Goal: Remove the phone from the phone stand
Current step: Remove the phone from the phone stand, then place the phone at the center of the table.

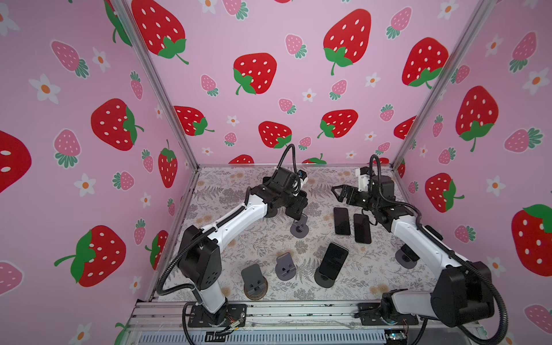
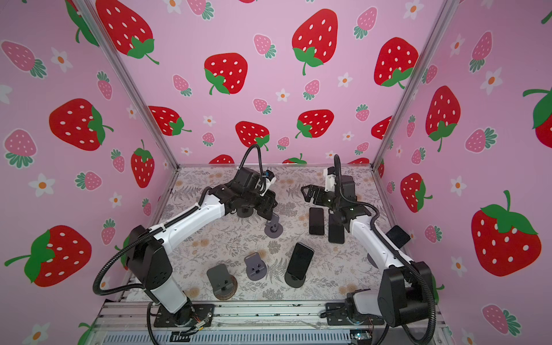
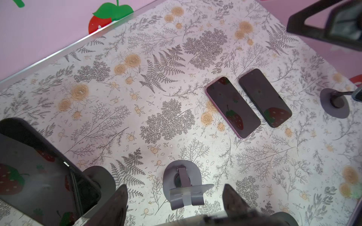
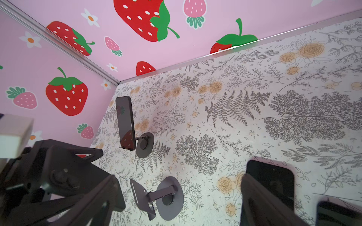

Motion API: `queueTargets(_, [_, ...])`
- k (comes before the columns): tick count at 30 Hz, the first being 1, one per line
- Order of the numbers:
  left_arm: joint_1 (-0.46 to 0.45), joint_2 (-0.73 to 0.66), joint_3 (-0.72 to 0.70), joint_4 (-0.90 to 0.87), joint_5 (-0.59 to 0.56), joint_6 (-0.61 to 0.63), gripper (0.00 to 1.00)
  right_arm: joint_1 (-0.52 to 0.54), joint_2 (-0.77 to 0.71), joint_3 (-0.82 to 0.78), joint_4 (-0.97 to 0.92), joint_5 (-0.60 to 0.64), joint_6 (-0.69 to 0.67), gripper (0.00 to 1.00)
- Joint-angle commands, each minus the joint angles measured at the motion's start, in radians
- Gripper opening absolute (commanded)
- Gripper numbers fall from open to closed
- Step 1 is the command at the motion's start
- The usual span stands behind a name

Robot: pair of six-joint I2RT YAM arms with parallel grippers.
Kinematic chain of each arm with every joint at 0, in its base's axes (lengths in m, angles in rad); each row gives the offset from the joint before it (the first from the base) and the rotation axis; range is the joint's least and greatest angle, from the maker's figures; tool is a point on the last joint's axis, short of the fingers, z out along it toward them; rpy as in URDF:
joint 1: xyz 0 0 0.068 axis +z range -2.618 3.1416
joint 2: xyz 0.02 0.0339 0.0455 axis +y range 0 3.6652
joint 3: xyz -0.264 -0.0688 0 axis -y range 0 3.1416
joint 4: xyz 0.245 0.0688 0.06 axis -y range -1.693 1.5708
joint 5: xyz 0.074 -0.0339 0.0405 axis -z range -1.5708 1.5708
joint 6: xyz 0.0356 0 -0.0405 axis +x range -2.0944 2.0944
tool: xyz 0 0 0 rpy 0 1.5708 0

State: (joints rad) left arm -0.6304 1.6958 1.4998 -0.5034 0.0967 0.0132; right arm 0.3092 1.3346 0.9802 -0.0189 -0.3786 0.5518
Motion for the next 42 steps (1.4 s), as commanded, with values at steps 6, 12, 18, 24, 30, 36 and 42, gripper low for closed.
queueTargets(6, [0.054, -0.142, -0.113, -0.054, -0.031, -0.081, 0.69, -0.008, -0.011, 0.039, -0.041, 0.005, -0.027, 1.0])
queueTargets(12, [0.106, -0.239, -0.278, -0.041, -0.003, -0.152, 0.69, -0.009, 0.003, 0.027, -0.014, -0.014, -0.001, 1.0])
queueTargets(18, [0.161, -0.308, -0.395, -0.038, -0.001, -0.184, 0.69, -0.007, 0.0, 0.015, -0.008, -0.007, 0.011, 1.0])
queueTargets(24, [0.176, -0.326, -0.475, -0.026, -0.018, -0.19, 0.69, -0.009, -0.016, -0.003, 0.012, 0.028, 0.023, 1.0])
queueTargets(30, [0.233, -0.288, -0.526, -0.012, 0.007, -0.218, 0.69, -0.009, 0.0, -0.02, 0.053, 0.014, 0.052, 1.0])
queueTargets(36, [0.251, -0.224, -0.529, -0.026, 0.002, -0.251, 0.69, -0.008, 0.013, -0.009, 0.05, 0.005, 0.054, 1.0])
queueTargets(42, [0.259, -0.13, -0.498, -0.058, -0.002, -0.261, 0.69, -0.008, 0.008, -0.003, 0.033, 0.02, 0.034, 1.0])
